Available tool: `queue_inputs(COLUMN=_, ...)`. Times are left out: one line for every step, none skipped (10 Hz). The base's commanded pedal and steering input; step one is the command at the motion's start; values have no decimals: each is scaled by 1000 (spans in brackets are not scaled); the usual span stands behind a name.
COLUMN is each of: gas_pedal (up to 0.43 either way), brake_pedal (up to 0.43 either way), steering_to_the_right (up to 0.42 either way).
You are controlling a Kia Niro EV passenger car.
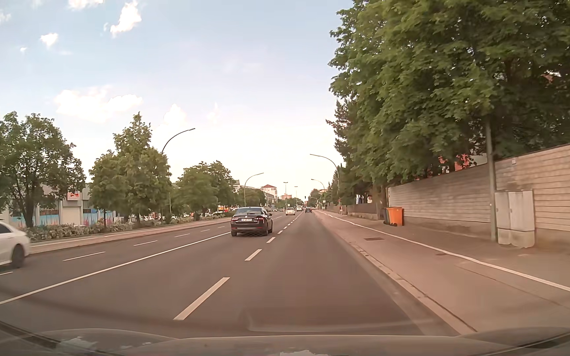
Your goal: Follow the waypoints while adhering to traffic rules and regulations
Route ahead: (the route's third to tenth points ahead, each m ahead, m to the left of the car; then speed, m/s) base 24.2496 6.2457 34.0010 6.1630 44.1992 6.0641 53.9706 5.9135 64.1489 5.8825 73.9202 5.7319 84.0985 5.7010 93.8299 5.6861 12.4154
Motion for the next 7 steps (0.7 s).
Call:
queue_inputs(gas_pedal=79, brake_pedal=18, steering_to_the_right=0)
queue_inputs(gas_pedal=79, brake_pedal=18, steering_to_the_right=0)
queue_inputs(gas_pedal=79, brake_pedal=18, steering_to_the_right=0)
queue_inputs(gas_pedal=79, brake_pedal=18, steering_to_the_right=0)
queue_inputs(gas_pedal=79, brake_pedal=18, steering_to_the_right=0)
queue_inputs(gas_pedal=79, brake_pedal=24, steering_to_the_right=0)
queue_inputs(gas_pedal=79, brake_pedal=18, steering_to_the_right=-1)
